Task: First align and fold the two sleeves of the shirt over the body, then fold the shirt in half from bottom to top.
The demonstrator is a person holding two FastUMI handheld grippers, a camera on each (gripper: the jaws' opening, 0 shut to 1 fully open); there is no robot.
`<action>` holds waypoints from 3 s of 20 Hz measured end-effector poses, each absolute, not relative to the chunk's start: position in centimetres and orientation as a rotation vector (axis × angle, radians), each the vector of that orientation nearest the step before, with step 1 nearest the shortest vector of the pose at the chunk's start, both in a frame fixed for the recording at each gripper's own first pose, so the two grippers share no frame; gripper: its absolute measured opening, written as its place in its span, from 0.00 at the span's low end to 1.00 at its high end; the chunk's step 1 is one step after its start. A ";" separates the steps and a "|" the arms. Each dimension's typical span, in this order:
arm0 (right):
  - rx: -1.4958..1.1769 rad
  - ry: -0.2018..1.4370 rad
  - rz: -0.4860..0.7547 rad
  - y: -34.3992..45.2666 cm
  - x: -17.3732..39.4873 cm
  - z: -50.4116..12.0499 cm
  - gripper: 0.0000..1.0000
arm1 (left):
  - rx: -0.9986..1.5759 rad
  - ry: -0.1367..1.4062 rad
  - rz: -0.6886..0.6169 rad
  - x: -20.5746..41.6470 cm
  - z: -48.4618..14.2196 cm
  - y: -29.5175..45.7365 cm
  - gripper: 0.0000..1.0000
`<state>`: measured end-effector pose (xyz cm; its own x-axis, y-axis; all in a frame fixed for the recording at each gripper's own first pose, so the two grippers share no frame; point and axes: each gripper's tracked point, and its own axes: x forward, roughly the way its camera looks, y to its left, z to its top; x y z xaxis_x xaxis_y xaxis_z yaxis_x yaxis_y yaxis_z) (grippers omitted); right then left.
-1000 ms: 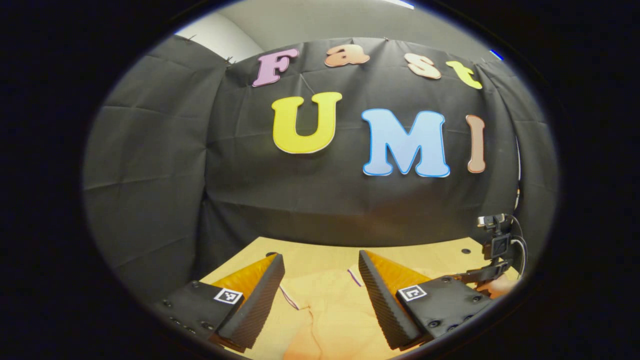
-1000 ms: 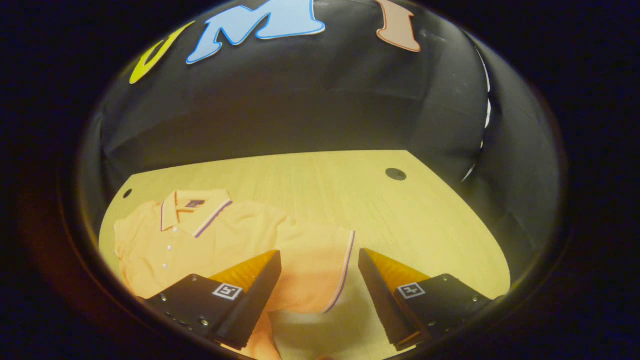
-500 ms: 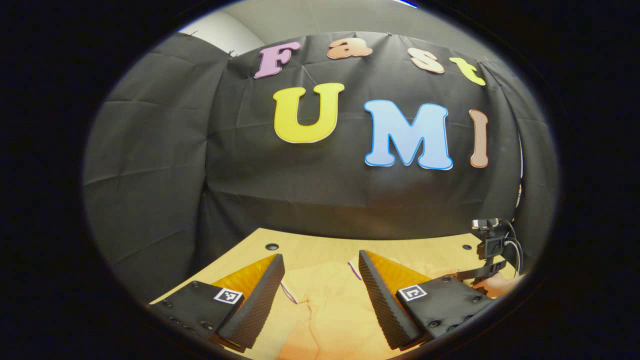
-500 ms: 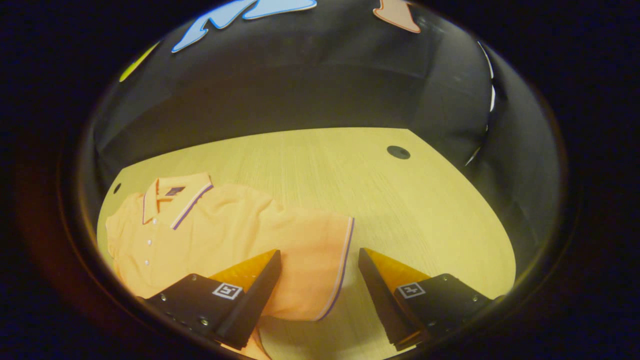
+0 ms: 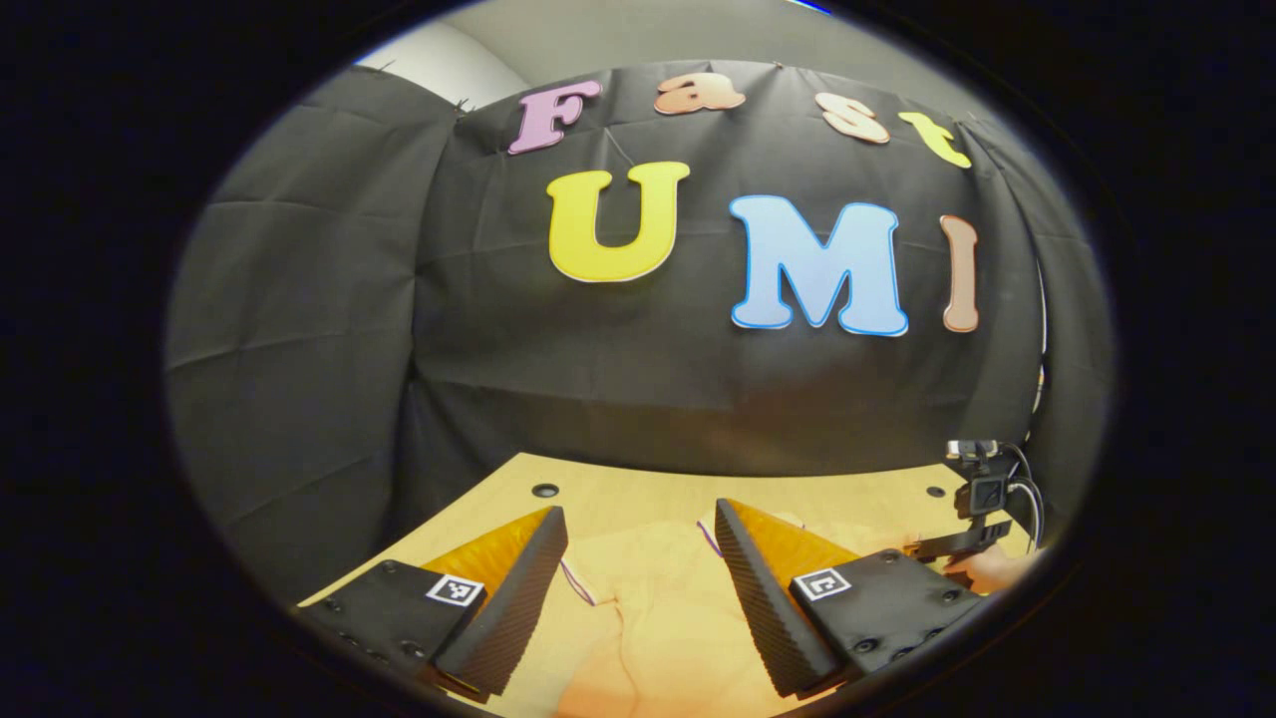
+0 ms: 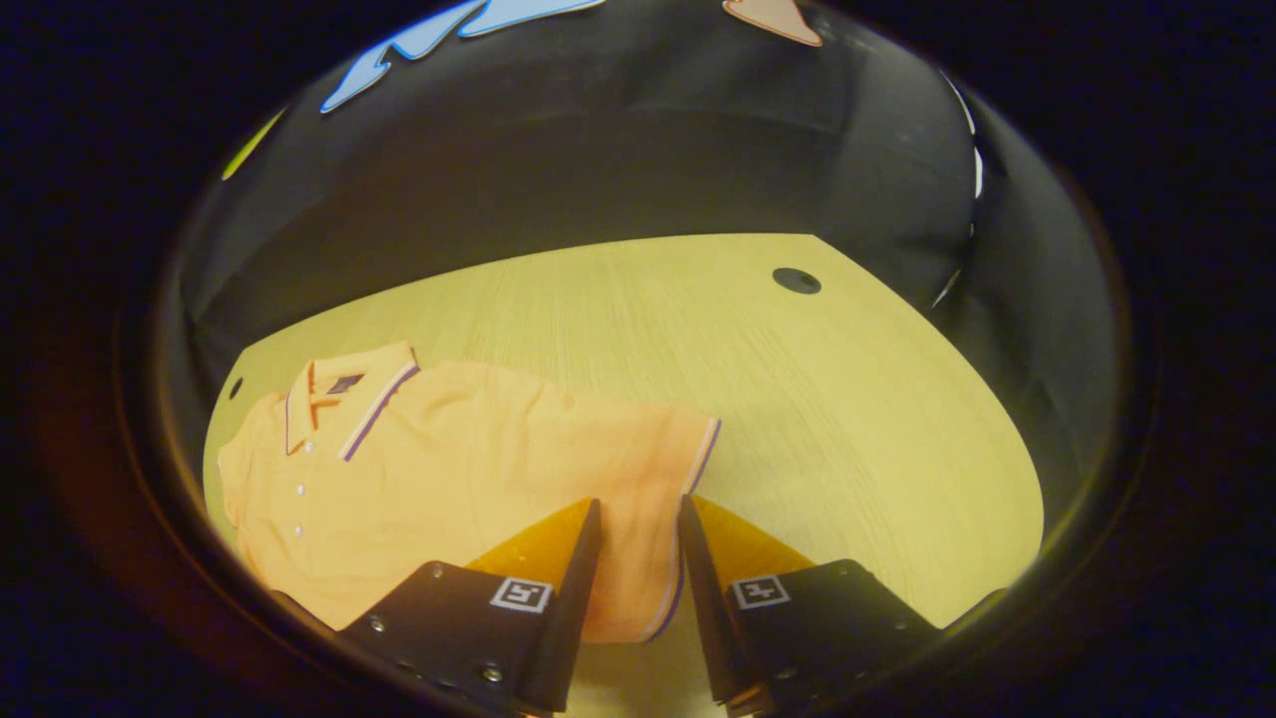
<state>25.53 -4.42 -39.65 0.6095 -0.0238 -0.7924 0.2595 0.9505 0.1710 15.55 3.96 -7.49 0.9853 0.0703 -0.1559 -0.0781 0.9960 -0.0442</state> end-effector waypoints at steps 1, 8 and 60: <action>0.290 0.909 -0.174 -4.6 25.4 -39.7 0.50 | -0.051 0.154 0.074 15.5 -7.4 3.9 0.97; 0.305 0.880 -0.153 -4.1 25.7 -38.9 0.06 | -0.040 0.146 0.091 14.8 -7.1 4.0 0.97; 0.197 0.538 -0.070 8.7 15.6 -16.6 0.95 | -0.051 0.264 -0.074 27.7 -19.2 12.8 0.97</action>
